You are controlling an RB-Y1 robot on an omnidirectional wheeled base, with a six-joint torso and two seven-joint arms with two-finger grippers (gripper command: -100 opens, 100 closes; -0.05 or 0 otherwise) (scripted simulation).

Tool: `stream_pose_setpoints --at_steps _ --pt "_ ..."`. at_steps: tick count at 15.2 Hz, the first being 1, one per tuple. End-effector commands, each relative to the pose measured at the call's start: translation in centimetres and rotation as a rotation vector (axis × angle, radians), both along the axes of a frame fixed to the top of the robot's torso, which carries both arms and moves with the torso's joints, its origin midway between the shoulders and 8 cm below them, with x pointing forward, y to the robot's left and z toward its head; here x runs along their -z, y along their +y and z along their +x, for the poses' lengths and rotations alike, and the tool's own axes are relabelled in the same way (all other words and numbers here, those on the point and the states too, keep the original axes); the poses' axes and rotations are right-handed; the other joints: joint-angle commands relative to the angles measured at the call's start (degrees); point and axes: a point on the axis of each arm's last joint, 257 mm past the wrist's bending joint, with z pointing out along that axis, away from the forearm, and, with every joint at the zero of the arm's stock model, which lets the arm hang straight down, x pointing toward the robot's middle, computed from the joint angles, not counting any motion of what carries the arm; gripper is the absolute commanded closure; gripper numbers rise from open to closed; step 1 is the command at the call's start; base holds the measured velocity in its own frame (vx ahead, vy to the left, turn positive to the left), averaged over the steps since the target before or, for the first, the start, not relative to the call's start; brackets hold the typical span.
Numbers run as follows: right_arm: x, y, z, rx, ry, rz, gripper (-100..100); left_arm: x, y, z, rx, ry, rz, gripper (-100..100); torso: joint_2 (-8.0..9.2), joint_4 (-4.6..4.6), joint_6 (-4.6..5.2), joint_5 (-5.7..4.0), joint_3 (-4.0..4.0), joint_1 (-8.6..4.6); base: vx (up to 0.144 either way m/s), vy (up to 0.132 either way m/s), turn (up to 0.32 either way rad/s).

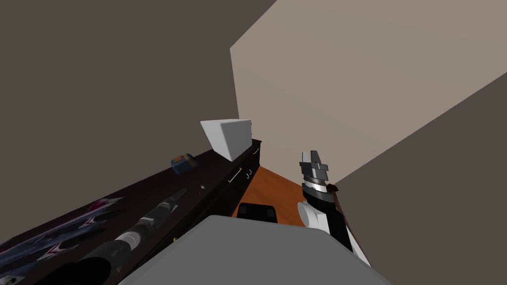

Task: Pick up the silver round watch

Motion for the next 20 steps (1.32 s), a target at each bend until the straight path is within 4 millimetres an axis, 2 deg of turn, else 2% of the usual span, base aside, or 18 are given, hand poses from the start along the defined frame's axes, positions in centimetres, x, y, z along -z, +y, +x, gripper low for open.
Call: stream_pose_setpoints --at_steps 1,4,5,6,7,11,12,13,15,18,20 --pt "0.0 0.0 0.0 0.0 0.0 0.0 0 0.8 0.6 -1.4 -0.003 0.065 0.003 -100 0.0 0.0 0.0 0.0 0.0 0.0 0.1 -0.028 -0.072" --pt "0.0 0.0 0.0 0.0 0.0 0.0 0 2.1 1.7 -4.1 -0.005 0.195 0.006 -100 0.01 0.0 -0.01 0.0 0.0 0.02 0.095 -0.025 -0.062" --pt "0.0 0.0 0.0 0.0 0.0 0.0 0 2.1 1.7 -4.2 -0.006 0.198 0.006 -100 0.0 0.0 -0.01 0.0 0.0 0.0 0.087 -0.034 -0.065" --pt "0.0 0.0 0.0 0.0 0.0 0.0 0 2.6 2.1 -5.5 -0.005 0.258 0.006 -100 0.02 0.0 -0.01 0.0 0.01 -0.01 0.082 -0.039 -0.075" --pt "0.0 0.0 0.0 0.0 0.0 0.0 0 2.7 2.2 -5.6 -0.006 0.261 0.006 -100 0.03 0.0 0.0 -0.01 0.01 -0.03 0.076 -0.039 -0.059" --pt "0.0 0.0 0.0 0.0 0.0 0.0 0 3.5 2.9 -8.2 -0.003 0.379 0.003 -100 0.04 0.01 -0.01 -0.01 0.02 -0.01 0.087 -0.026 -0.067" --pt "0.0 0.0 0.0 0.0 0.0 0.0 0 3.9 3.1 -9.3 -0.001 0.432 0.0 -100 0.03 0.01 -0.01 -0.01 0.02 -0.03 0.094 -0.026 -0.065" --pt "0.0 0.0 0.0 0.0 0.0 0.0 0 3.9 3.1 -9.3 -0.001 0.432 0.0 -100 0.02 0.0 -0.01 0.0 0.01 -0.02 0.088 -0.023 -0.051" --pt "0.0 0.0 0.0 0.0 0.0 0.0 0 4.4 3.4 -11.4 0.007 0.527 -0.008 -100 0.04 0.01 -0.01 0.0 0.02 -0.02 0.096 -0.037 -0.08" --pt "0.0 0.0 0.0 0.0 0.0 0.0 0 4.6 3.5 -12.2 0.012 0.569 -0.012 -100 -0.01 -0.01 0.0 0.0 -0.01 -0.02 0.092 -0.025 -0.062" --pt "0.0 0.0 0.0 0.0 0.0 0.0 0 4.8 3.4 -13.5 0.024 0.636 -0.022 -100 0.05 0.01 -0.01 0.0 0.02 0.0 0.087 -0.019 -0.062"
